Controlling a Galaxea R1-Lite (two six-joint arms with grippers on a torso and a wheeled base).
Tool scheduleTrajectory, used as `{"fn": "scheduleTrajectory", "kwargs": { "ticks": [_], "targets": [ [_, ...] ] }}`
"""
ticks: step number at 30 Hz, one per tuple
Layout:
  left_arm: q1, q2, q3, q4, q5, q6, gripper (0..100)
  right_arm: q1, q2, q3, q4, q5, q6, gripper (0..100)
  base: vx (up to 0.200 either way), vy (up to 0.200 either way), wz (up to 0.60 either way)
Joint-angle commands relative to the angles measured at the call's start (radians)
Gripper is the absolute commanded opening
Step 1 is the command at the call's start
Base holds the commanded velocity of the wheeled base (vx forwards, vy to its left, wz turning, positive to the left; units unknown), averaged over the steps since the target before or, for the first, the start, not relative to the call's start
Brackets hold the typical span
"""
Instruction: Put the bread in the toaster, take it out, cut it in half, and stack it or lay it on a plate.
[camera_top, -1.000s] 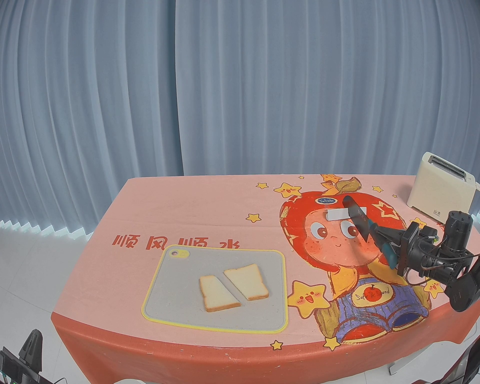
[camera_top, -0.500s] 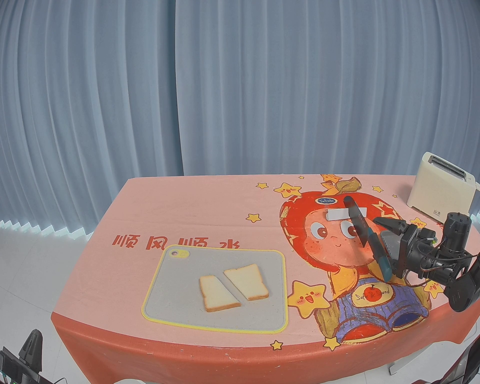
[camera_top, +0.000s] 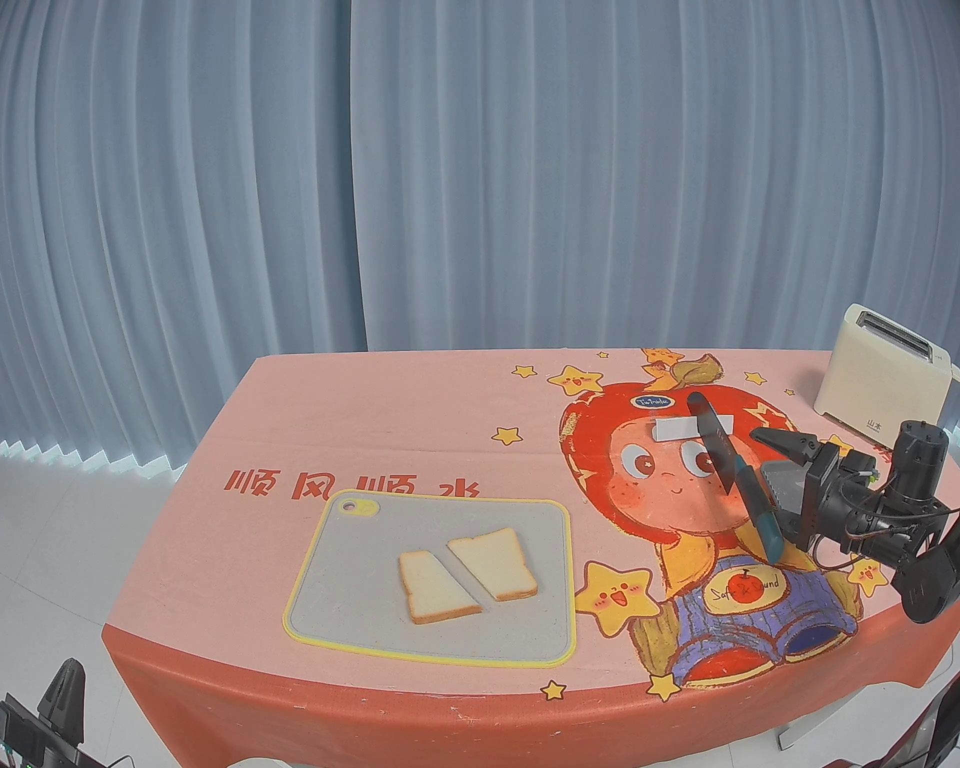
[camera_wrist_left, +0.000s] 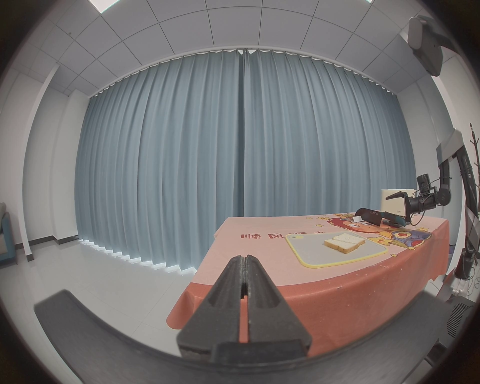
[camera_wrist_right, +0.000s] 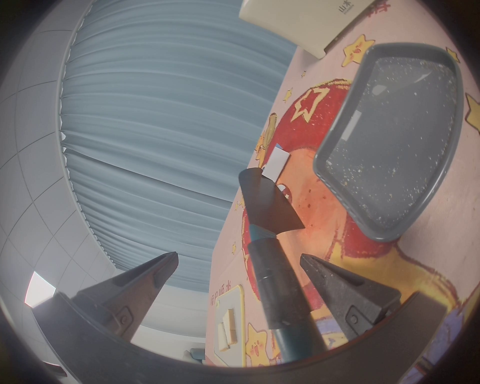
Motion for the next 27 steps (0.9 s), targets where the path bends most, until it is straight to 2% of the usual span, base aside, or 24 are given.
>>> {"fn": "scheduleTrajectory", "kwargs": {
  "ticks": [1,16,20,22,27],
  "targets": [
    [0.001,-0.013,0.018,-0.001,0.0,0.0,0,0.006,-0.054,0.001,0.001,-0.003,-0.004,100,0.0,0.0,0.0],
    [0.001,-0.013,0.018,-0.001,0.0,0.0,0,0.0,-0.094,-0.005,0.001,-0.012,-0.019,100,0.0,0.0,0.0],
    [0.001,-0.013,0.018,-0.001,0.0,0.0,0,0.002,-0.097,0.0,0.001,-0.038,-0.099,100,0.0,0.0,0.0],
    [0.0,-0.012,0.018,-0.001,0.0,0.0,0,0.013,-0.109,0.001,0.001,-0.073,-0.136,100,0.0,0.0,0.0],
    [0.0,-0.012,0.018,-0.001,0.0,0.0,0,0.042,-0.158,0.003,0.002,-0.118,-0.197,100,0.0,0.0,0.0]
  ]
}}
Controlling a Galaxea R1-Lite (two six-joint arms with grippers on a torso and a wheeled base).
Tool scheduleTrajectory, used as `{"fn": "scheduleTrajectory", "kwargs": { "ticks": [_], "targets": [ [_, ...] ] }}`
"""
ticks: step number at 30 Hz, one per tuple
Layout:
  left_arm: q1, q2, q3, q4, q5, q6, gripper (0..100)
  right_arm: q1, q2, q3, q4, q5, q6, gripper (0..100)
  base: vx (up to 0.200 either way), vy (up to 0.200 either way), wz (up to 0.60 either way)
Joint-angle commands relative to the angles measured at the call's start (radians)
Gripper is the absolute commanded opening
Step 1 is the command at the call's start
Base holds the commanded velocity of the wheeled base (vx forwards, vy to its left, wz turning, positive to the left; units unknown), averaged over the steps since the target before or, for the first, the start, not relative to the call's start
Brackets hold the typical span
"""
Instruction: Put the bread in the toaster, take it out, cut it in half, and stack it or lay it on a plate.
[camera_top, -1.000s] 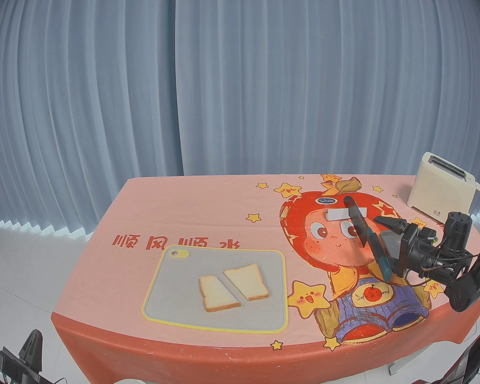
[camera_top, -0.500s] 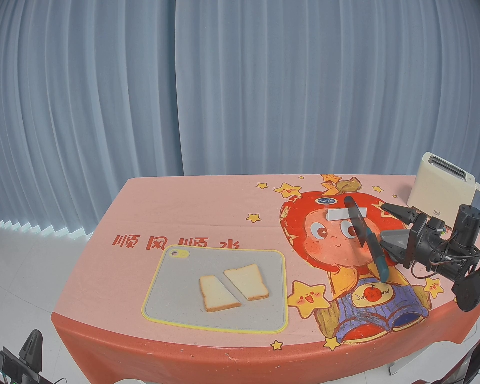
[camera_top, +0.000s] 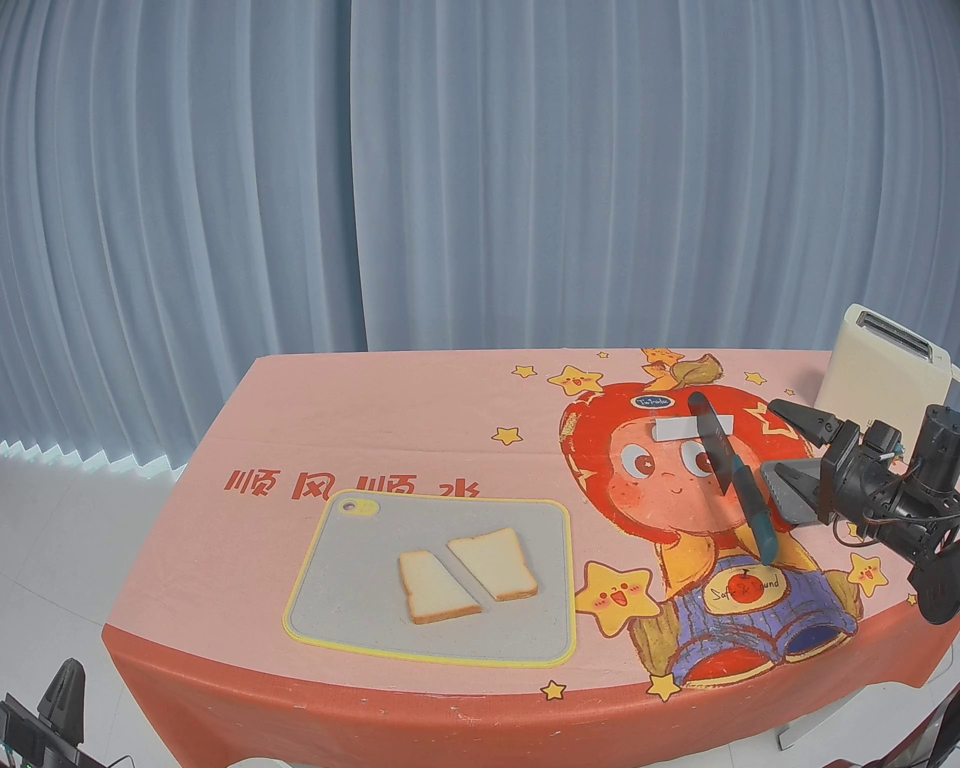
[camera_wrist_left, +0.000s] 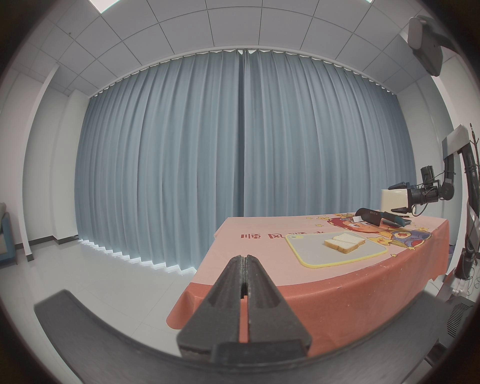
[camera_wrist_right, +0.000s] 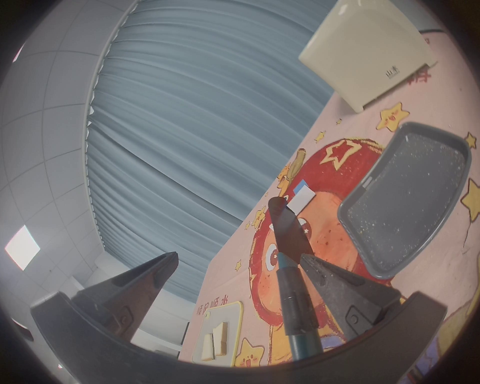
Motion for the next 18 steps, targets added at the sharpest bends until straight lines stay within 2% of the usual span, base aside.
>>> {"fn": "scheduleTrajectory", "kwargs": {
  "ticks": [1,4,7,9,10,13,17,18],
  "targets": [
    [0.0,-0.012,0.018,0.0,0.0,-0.001,0,0.032,-0.057,0.002,0.001,-0.021,-0.031,100,0.0,0.0,0.0],
    [0.001,-0.012,0.018,0.0,0.0,0.0,0,0.058,-0.103,0.018,0.001,-0.044,-0.061,100,0.0,0.0,0.0],
    [0.001,-0.012,0.018,0.0,0.0,0.0,0,0.09,-0.152,0.025,0.013,-0.049,-0.104,100,0.0,0.0,0.0],
    [0.001,-0.013,0.018,0.0,0.0,0.0,0,0.102,-0.177,0.03,0.018,-0.05,-0.136,100,0.0,0.0,0.0],
    [0.001,-0.012,0.018,0.0,0.0,-0.001,0,0.115,-0.197,0.038,0.02,-0.058,-0.169,100,0.0,0.0,0.0],
    [0.001,-0.013,0.018,0.0,0.0,-0.001,0,0.148,-0.226,0.053,0.024,-0.103,-0.233,100,0.0,0.0,0.0],
    [0.001,-0.012,0.018,0.0,0.0,0.0,0,0.234,-0.227,0.057,0.052,-0.224,-0.353,100,0.0,0.0,0.0],
    [0.001,-0.012,0.018,0.0,0.0,0.0,0,0.234,-0.227,0.057,0.052,-0.224,-0.353,100,0.0,0.0,0.0]
  ]
}}
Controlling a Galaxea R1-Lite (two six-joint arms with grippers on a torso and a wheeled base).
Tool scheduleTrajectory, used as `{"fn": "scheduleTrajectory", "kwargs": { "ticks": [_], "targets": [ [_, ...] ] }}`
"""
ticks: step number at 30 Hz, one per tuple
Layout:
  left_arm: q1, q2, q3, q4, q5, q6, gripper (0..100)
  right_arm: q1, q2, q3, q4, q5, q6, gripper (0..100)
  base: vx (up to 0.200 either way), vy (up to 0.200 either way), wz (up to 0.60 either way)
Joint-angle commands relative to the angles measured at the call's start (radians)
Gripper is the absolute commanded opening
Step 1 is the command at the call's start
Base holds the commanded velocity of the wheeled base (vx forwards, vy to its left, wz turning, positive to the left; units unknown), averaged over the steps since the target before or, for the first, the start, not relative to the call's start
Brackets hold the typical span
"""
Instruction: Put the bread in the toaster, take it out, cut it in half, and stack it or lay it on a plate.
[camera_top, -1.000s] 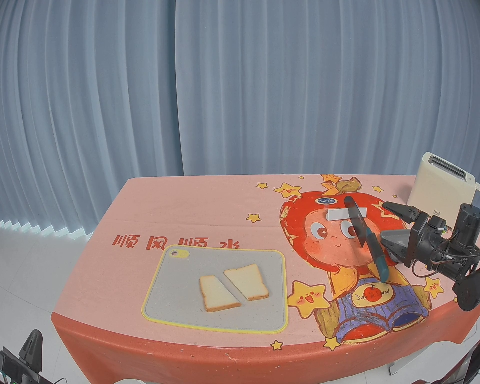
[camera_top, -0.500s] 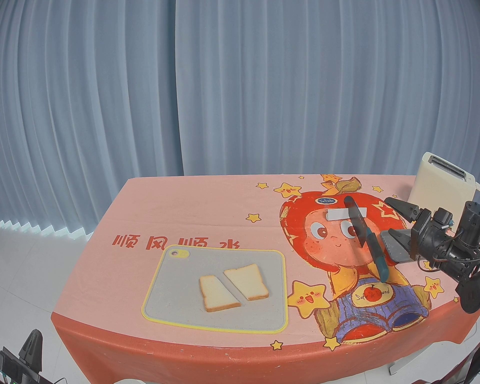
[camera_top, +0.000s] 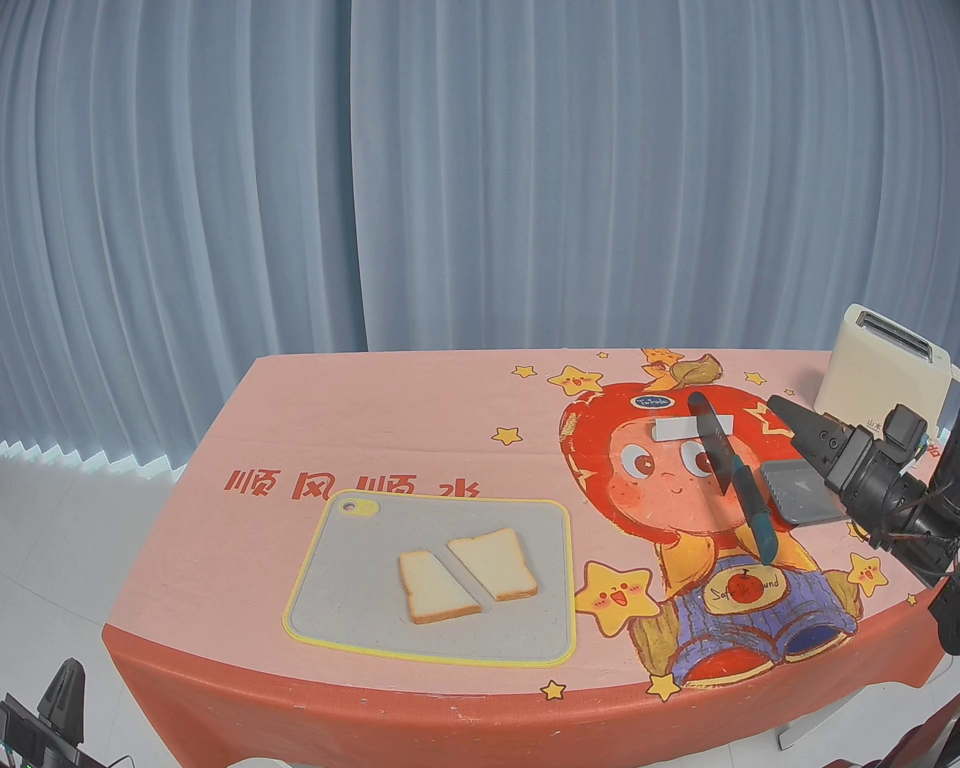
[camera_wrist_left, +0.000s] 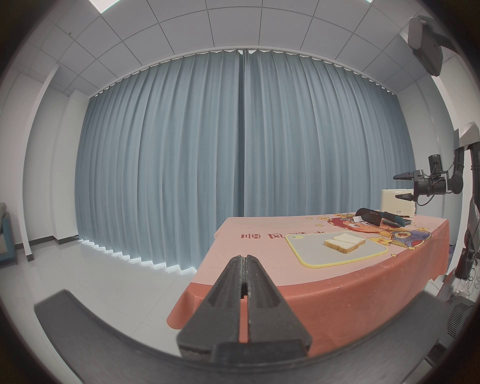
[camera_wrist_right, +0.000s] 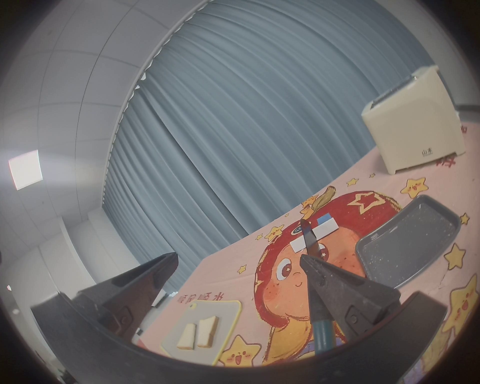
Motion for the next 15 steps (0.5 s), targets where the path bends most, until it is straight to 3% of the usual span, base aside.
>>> {"fn": "scheduleTrajectory", "kwargs": {
  "ticks": [1,5,8,11,15],
  "targets": [
    [0.001,-0.012,0.018,-0.001,0.0,0.0,0,0.115,-0.025,0.016,0.02,-0.097,-0.083,100,0.0,0.0,0.0],
    [0.0,-0.012,0.018,-0.001,0.0,0.0,0,0.195,-0.022,0.024,0.018,-0.192,-0.15,100,0.0,0.0,0.0],
    [0.0,-0.012,0.018,-0.001,0.0,0.0,0,0.231,-0.028,0.034,0.018,-0.236,-0.212,100,0.0,0.0,0.0],
    [0.001,-0.012,0.018,-0.001,0.0,0.0,0,0.251,-0.028,0.048,0.018,-0.253,-0.242,100,0.0,0.0,0.0],
    [0.001,-0.013,0.018,-0.001,0.0,0.0,0,0.297,-0.032,0.097,0.02,-0.262,-0.319,100,0.0,0.0,0.0]
  ]
}}
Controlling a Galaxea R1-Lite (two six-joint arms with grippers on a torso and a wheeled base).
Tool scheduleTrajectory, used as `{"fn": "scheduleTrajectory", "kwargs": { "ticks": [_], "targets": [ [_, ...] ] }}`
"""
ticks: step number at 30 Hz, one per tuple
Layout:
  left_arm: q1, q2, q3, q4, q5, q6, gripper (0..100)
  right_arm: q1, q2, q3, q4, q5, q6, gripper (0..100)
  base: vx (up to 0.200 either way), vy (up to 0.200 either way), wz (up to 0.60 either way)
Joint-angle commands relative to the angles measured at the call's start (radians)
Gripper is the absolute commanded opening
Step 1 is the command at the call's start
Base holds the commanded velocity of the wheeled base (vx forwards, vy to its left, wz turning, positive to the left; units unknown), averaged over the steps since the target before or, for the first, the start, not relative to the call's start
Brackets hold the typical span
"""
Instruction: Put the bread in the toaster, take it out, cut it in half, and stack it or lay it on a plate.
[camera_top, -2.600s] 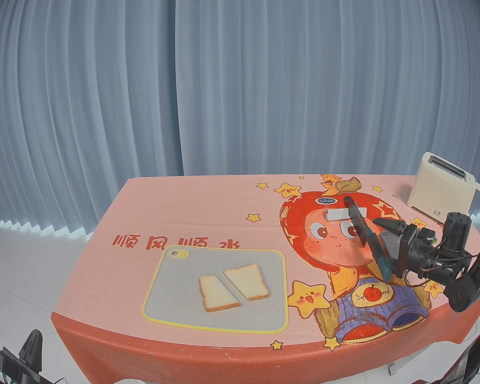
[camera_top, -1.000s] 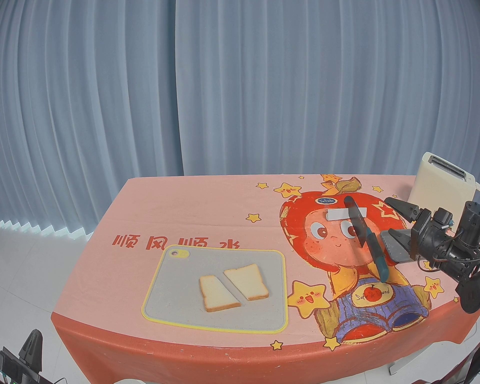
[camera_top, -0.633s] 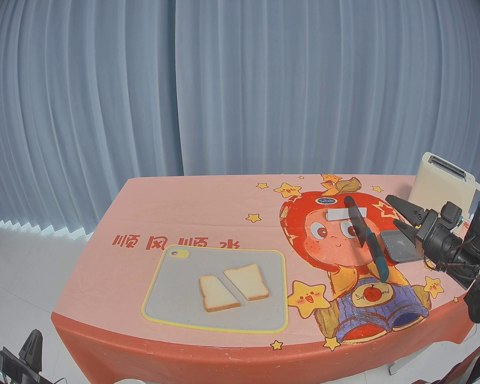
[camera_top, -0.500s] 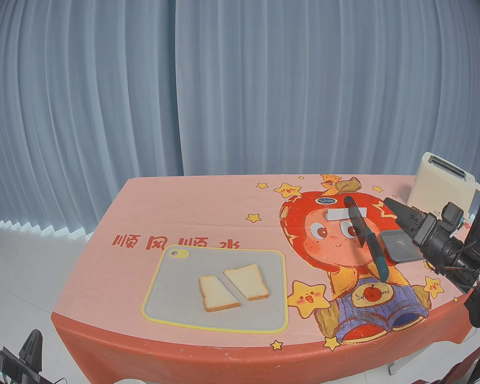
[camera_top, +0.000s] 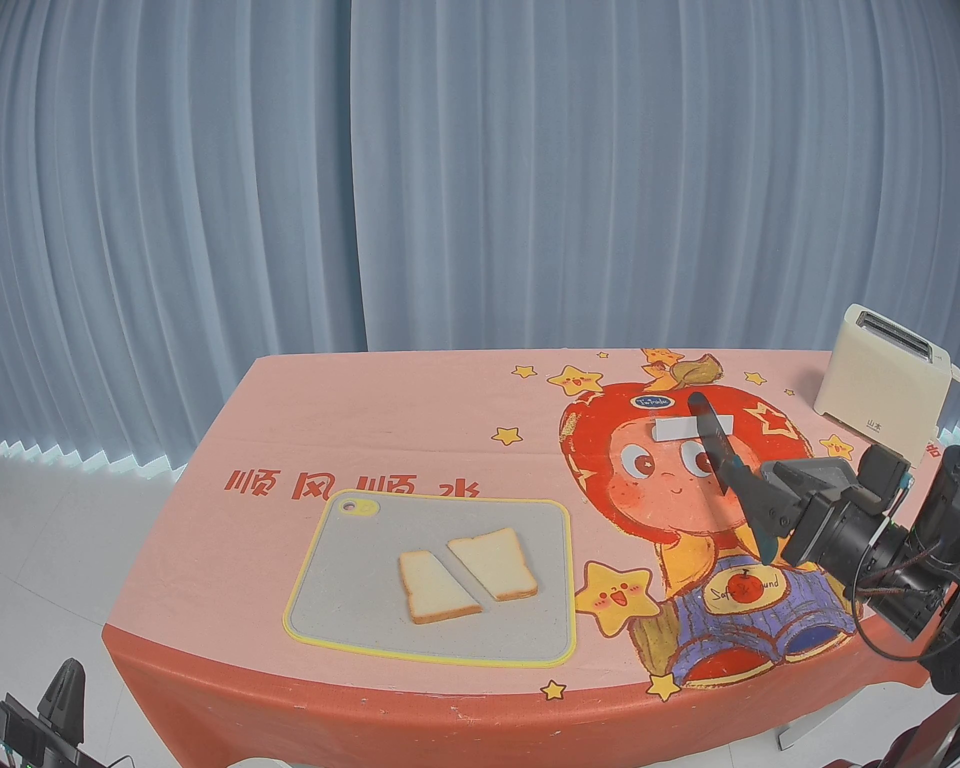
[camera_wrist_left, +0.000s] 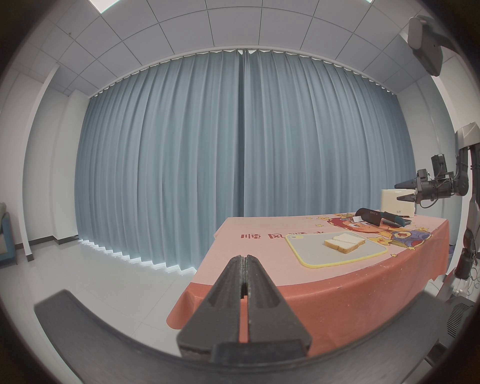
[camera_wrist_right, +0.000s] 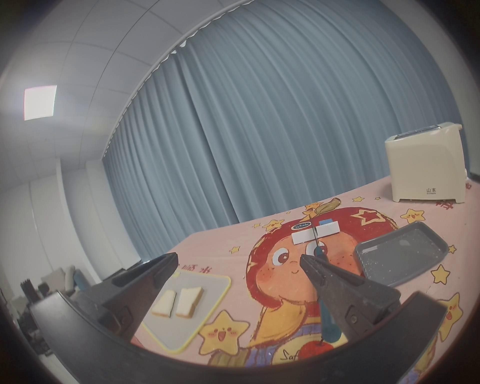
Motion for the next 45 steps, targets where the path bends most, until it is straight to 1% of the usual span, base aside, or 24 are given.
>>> {"fn": "scheduleTrajectory", "kwargs": {
  "ticks": [1,3,5,6,7,8,9,12,13,14,16,17,19,23,24,25,30,32,33,38,45],
  "targets": [
    [0.001,-0.013,0.018,0.0,0.0,0.0,0,0.05,-0.007,0.041,0.001,-0.003,-0.038,100,0.0,0.0,0.0],
    [0.0,-0.012,0.018,0.0,0.0,0.0,0,0.087,-0.01,0.034,0.002,-0.005,-0.058,100,0.0,0.0,0.0],
    [0.0,-0.012,0.018,0.0,0.0,-0.001,0,0.093,0.002,0.015,0.018,-0.008,-0.095,100,0.0,0.0,0.0],
    [0.001,-0.012,0.018,0.0,0.0,0.0,0,0.095,0.01,-0.002,0.041,-0.008,-0.13,100,0.0,0.0,0.0],
    [0.001,-0.013,0.018,0.0,0.0,-0.001,0,0.096,0.011,-0.005,0.048,-0.008,-0.141,100,0.0,0.0,0.0],
    [0.001,-0.012,0.018,0.0,0.0,-0.001,0,0.099,0.022,-0.032,0.099,-0.012,-0.193,100,0.0,0.0,0.0],
    [0.001,-0.012,0.018,0.0,0.0,0.0,0,0.102,0.023,-0.052,0.13,-0.014,-0.211,100,0.0,0.0,0.0],
    [0.001,-0.013,0.018,0.0,0.0,0.0,0,0.138,0.028,-0.129,0.211,-0.014,-0.216,100,0.0,0.0,0.0],
    [0.001,-0.013,0.018,0.0,0.0,0.0,0,0.138,0.028,-0.129,0.211,-0.014,-0.216,100,0.0,0.0,0.0],
    [0.0,-0.013,0.018,0.0,0.0,-0.001,0,0.144,0.031,-0.18,0.274,-0.014,-0.216,100,0.0,0.0,0.0],
    [0.001,-0.013,0.018,0.0,0.0,0.0,0,0.147,0.039,-0.226,0.332,-0.014,-0.218,100,0.0,0.0,0.0],
    [0.001,-0.013,0.018,0.0,0.0,0.0,0,0.147,0.039,-0.226,0.332,-0.014,-0.218,100,0.0,0.0,0.0],
    [0.0,-0.013,0.018,0.0,0.002,0.0,0,0.15,0.051,-0.295,0.429,-0.014,-0.225,100,0.0,0.0,0.0],
    [0.001,-0.013,0.018,0.0,0.0,-0.001,0,0.158,0.071,-0.378,0.533,-0.014,-0.23,100,0.0,0.0,0.0],
    [0.0,-0.013,0.018,0.0,0.0,0.0,0,0.158,0.071,-0.378,0.533,-0.014,-0.23,100,0.0,0.0,0.0],
    [0.0,-0.013,0.018,0.0,0.0,0.0,0,0.162,0.08,-0.417,0.585,-0.015,-0.238,100,0.0,0.0,0.0],
    [0.001,-0.012,0.018,0.0,0.0,0.0,0,0.179,0.125,-0.529,0.716,-0.015,-0.242,100,0.0,0.0,0.0],
    [0.001,-0.013,0.018,0.0,0.0,-0.001,0,0.179,0.135,-0.552,0.739,-0.015,-0.242,100,0.0,0.0,0.0],
    [0.001,-0.013,0.018,0.0,0.0,0.0,0,0.179,0.151,-0.595,0.777,-0.018,-0.242,100,0.0,0.0,0.0],
    [0.001,-0.013,0.018,0.0,0.0,0.0,0,0.194,0.198,-0.686,0.892,-0.017,-0.242,100,0.0,0.0,0.0],
    [0.0,-0.013,0.018,0.0,0.0,0.0,0,0.228,0.31,-0.795,0.984,-0.02,-0.242,100,0.0,0.0,0.0]
  ]
}}
